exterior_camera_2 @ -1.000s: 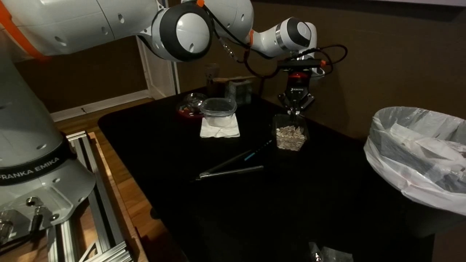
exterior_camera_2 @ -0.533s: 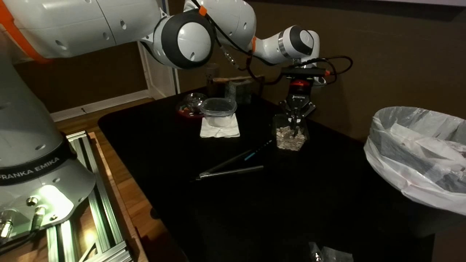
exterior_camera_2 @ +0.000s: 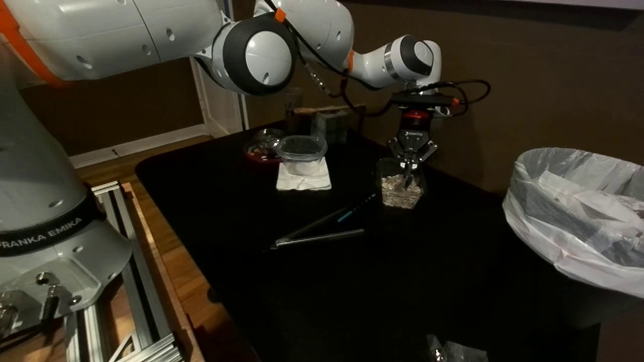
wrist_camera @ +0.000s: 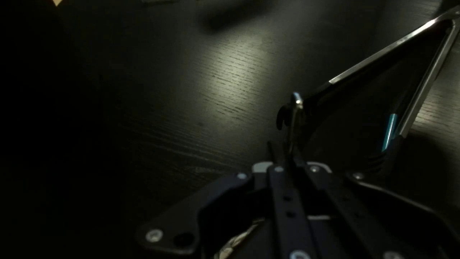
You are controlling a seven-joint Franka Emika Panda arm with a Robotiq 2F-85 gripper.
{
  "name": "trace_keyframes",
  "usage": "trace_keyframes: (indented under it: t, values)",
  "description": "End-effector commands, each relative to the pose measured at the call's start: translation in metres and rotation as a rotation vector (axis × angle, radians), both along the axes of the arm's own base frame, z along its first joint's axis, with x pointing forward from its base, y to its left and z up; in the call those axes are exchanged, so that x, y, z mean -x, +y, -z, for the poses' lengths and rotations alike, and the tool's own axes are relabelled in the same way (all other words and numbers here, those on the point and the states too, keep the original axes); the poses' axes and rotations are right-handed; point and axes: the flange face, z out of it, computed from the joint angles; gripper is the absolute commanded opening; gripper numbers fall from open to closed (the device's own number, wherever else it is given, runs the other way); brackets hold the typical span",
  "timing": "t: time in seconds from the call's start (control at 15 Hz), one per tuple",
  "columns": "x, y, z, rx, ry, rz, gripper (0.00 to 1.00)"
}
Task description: Use the spoon to transfer some contents from the right bowl to the silver bowl
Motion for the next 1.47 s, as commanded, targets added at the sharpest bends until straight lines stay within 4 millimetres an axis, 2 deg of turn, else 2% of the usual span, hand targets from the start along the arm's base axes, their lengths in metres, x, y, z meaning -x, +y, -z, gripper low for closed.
trace_keyframes:
  t: [0.0, 0.33, 0.73, 1.4]
  values:
    - [-0.006, 0.000, 0.002, 0.018, -0.015, -0.060, 0.01]
    - [0.004, -0.002, 0.017, 0.055, 0.048, -0.039, 0.01]
    - [0.012, -0.002, 0.058, 0.043, 0.084, -0.041, 0.01]
    - [0.031, 0.007, 0.061, -0.191, 0.242, -0.054, 0.01]
